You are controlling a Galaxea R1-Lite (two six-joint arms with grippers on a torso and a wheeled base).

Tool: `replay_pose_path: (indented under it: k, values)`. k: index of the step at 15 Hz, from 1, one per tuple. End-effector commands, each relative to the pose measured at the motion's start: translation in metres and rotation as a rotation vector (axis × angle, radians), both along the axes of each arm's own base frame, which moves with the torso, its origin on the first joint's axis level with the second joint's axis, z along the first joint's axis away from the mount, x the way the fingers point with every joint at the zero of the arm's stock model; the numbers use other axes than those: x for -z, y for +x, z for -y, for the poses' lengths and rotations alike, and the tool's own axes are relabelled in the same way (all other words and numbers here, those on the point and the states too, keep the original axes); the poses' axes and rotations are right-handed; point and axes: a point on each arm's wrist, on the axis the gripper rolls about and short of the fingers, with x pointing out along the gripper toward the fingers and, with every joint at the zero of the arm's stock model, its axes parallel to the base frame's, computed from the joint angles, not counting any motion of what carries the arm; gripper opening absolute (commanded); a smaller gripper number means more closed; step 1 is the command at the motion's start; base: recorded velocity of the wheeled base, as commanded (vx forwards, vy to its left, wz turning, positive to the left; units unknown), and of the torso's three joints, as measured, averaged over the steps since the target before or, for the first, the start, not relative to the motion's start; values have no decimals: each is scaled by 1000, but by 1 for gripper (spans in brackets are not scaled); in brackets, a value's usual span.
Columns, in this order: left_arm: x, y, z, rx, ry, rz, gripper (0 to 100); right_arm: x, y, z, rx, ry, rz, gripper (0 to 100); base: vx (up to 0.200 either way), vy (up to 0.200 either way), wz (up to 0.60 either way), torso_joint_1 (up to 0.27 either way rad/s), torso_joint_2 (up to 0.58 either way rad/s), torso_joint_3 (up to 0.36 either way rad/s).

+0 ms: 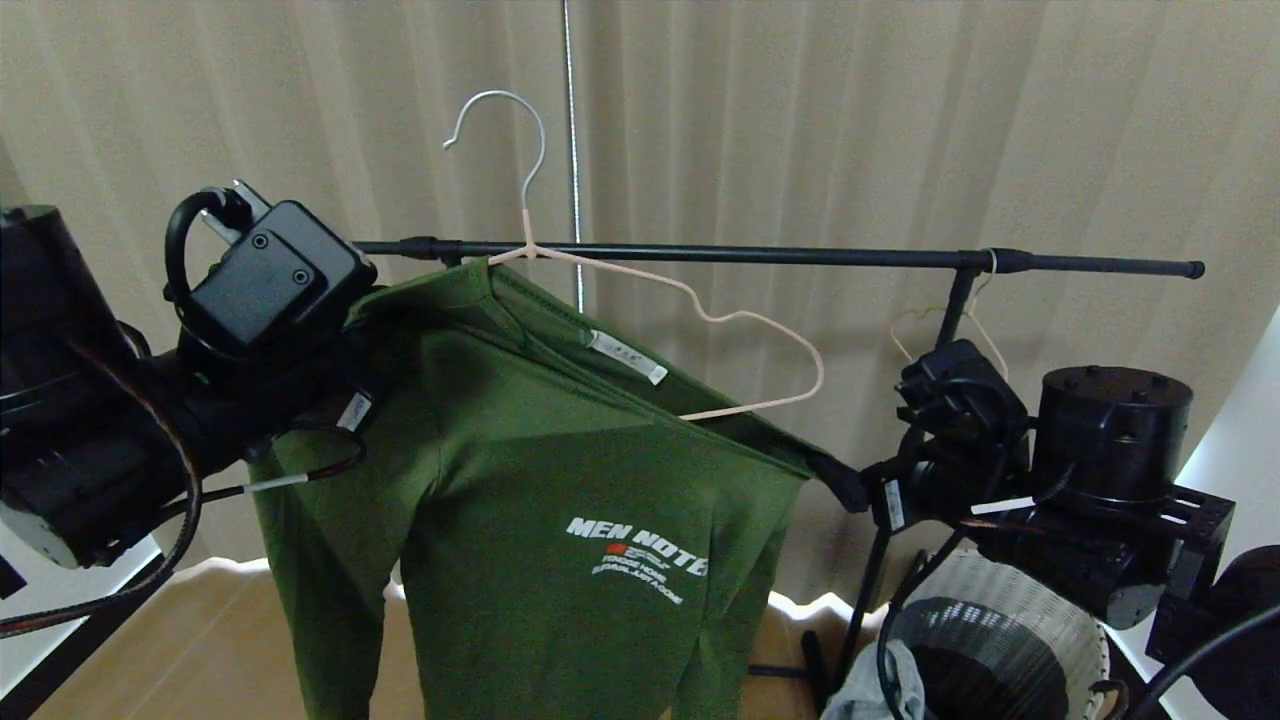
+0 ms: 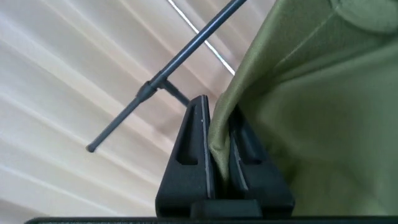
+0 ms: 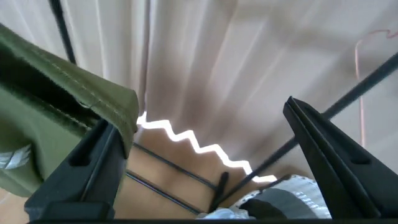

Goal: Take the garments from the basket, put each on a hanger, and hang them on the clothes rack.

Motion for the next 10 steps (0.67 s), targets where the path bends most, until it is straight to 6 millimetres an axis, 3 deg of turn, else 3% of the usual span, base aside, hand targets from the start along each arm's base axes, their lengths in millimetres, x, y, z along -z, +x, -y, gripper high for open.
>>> replay_pose_path:
  k: [1, 5, 10]
  values:
    - [0, -4, -8, -28, 29, 12, 0, 0, 6, 9, 36, -13, 2, 100, 0, 0, 0, 0, 0, 0]
    - [10, -11, -12, -32, 106, 0, 0, -8, 17, 19, 79, -11, 33, 100, 0, 0, 0, 0, 0, 0]
    - [24, -15, -14, -28, 146, -43, 0, -17, 26, 17, 82, 6, 69, 100, 0, 0, 0, 0, 0, 0]
